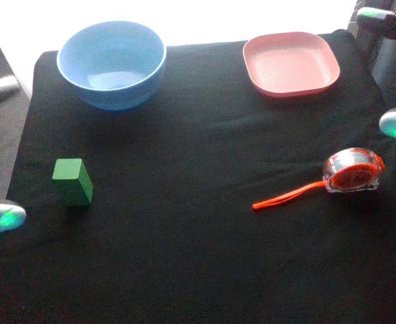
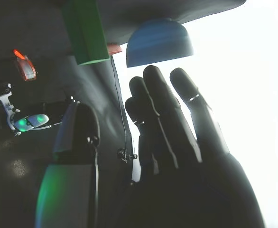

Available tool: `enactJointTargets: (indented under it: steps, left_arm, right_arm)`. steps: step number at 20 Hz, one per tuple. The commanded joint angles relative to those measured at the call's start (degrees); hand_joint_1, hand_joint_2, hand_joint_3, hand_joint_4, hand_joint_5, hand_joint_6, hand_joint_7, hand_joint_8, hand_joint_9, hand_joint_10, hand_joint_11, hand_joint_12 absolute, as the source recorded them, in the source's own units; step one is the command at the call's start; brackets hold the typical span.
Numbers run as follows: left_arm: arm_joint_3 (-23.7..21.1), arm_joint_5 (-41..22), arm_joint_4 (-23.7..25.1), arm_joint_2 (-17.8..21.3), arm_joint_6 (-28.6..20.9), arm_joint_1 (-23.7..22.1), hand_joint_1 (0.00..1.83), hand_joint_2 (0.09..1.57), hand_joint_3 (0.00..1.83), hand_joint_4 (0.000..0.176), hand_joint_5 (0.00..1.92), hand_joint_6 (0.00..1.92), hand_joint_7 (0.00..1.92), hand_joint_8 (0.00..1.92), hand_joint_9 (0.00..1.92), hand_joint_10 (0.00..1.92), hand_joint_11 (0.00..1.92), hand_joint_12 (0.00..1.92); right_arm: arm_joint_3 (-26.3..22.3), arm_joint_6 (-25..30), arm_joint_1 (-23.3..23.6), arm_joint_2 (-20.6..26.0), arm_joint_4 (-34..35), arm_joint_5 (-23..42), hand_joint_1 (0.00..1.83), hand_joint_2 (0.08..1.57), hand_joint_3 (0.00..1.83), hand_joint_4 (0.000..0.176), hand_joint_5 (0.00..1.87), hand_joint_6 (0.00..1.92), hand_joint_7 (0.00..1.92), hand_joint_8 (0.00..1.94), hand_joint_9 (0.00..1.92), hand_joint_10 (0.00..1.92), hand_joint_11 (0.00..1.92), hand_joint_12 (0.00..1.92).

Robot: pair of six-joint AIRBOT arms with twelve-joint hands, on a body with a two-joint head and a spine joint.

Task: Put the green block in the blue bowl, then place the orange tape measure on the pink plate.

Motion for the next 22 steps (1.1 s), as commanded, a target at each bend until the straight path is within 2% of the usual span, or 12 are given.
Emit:
enactJointTargets:
  steps: [1, 4, 5, 6, 7, 10, 11, 14, 16, 19, 20, 22]
  left_arm:
    - [0.8, -6.44, -1.02, -0.27, -0.37, -1.02, 0.73, 0.85, 0.02, 0.09, 0.07, 0.01, 0.0, 0.0, 0.0, 0.0, 0.0, 0.0]
    - [3.83, 0.85, 3.6, -2.49, -0.79, -8.16, 0.82, 0.86, 0.01, 0.076, 0.11, 0.02, 0.03, 0.01, 0.0, 0.0, 0.0, 0.0]
    - [4.69, 3.43, 5.56, -3.0, -1.06, -10.1, 0.76, 0.86, 0.0, 0.089, 0.17, 0.01, 0.07, 0.01, 0.0, 0.0, 0.0, 0.0]
    - [5.42, 5.99, 7.18, -3.45, -1.34, -11.59, 0.79, 0.84, 0.0, 0.137, 0.23, 0.01, 0.15, 0.01, 0.06, 0.01, 0.08, 0.04]
    - [6.13, 8.26, 8.95, -3.88, -1.71, -12.95, 0.81, 0.84, 0.0, 0.139, 0.28, 0.01, 0.23, 0.01, 0.18, 0.02, 0.2, 0.1]
    - [7.48, 14.21, 13.47, -4.39, -2.48, -16.47, 1.0, 0.9, 0.0, 0.014, 0.35, 0.01, 0.41, 0.01, 0.46, 0.0, 0.35, 0.37]
    - [7.71, 15.73, 14.56, -4.35, -2.48, -17.22, 1.02, 0.91, 0.0, 0.0, 0.4, 0.01, 0.48, 0.01, 0.54, 0.0, 0.31, 0.62]
    - [8.45, 18.83, 16.83, -4.65, -2.47, -19.4, 1.09, 0.91, 0.0, 0.0, 0.55, 0.0, 0.66, 0.01, 0.67, 0.02, 0.27, 1.03]
    - [8.94, 19.65, 17.48, -5.19, -2.47, -20.57, 1.07, 0.94, 0.0, 0.0, 0.54, 0.0, 0.7, 0.01, 0.72, 0.03, 0.28, 1.12]
    - [9.57, 20.36, 18.53, -6.14, -2.47, -22.19, 1.09, 0.95, 0.0, 0.0, 0.5, 0.0, 0.72, 0.01, 0.74, 0.03, 0.27, 1.19]
    - [9.79, 20.9, 18.84, -6.35, -2.47, -22.67, 1.09, 0.97, 0.0, 0.0, 0.53, 0.0, 0.73, 0.01, 0.74, 0.03, 0.28, 1.18]
    - [10.08, 21.51, 19.12, -6.63, -2.47, -23.17, 1.1, 1.0, 0.0, 0.0, 0.6, 0.01, 0.76, 0.01, 0.77, 0.04, 0.29, 1.19]
  right_arm:
    - [0.2, 0.55, 0.27, -0.26, 2.02, 6.79, 0.91, 1.02, 0.02, 0.051, 0.26, 0.01, 0.15, 0.01, 0.12, 0.01, 0.0, 0.4]
    - [0.43, 0.57, 0.26, -0.48, 1.99, 6.79, 0.87, 1.01, 0.0, 0.086, 0.27, 0.01, 0.17, 0.01, 0.13, 0.01, 0.0, 0.4]
    - [0.43, 0.57, 0.26, -0.45, 1.96, 6.79, 0.87, 1.0, 0.0, 0.091, 0.27, 0.0, 0.18, 0.01, 0.13, 0.01, 0.0, 0.41]
    - [0.44, 0.57, 0.26, -0.43, 1.91, 6.79, 0.88, 1.0, 0.0, 0.096, 0.27, 0.0, 0.18, 0.01, 0.14, 0.01, 0.01, 0.41]
    - [0.5, 0.57, 0.26, -0.43, 1.86, 6.79, 0.88, 1.0, 0.0, 0.099, 0.27, 0.0, 0.17, 0.0, 0.14, 0.01, 0.01, 0.42]
    - [0.62, 0.57, 0.26, -0.42, 1.81, 6.79, 0.84, 1.02, 0.0, 0.066, 0.27, 0.0, 0.17, 0.0, 0.13, 0.0, 0.0, 0.42]
    - [0.64, 0.57, 0.23, -0.41, 1.76, 6.79, 0.86, 1.01, 0.0, 0.063, 0.27, 0.0, 0.16, 0.0, 0.13, 0.0, 0.0, 0.4]
    - [0.68, 0.57, 0.09, -0.43, 1.75, 6.78, 0.88, 1.02, 0.0, 0.054, 0.27, 0.0, 0.17, 0.0, 0.13, 0.0, 0.0, 0.4]
    - [0.68, 0.57, -0.05, -0.44, 1.75, 6.67, 0.88, 1.01, 0.0, 0.048, 0.28, 0.01, 0.19, 0.01, 0.17, 0.01, 0.03, 0.42]
    - [0.75, 0.57, -0.09, -0.46, 1.75, 6.56, 0.87, 1.02, 0.0, 0.072, 0.28, 0.0, 0.2, 0.0, 0.17, 0.01, 0.01, 0.42]
    - [0.79, 0.57, -0.09, -0.48, 1.75, 6.56, 0.86, 1.02, 0.0, 0.054, 0.28, 0.0, 0.2, 0.01, 0.16, 0.0, 0.0, 0.42]
    - [0.87, 0.57, -0.09, -0.56, 1.76, 6.56, 0.84, 1.02, 0.0, 0.054, 0.29, 0.0, 0.2, 0.0, 0.16, 0.01, 0.02, 0.41]
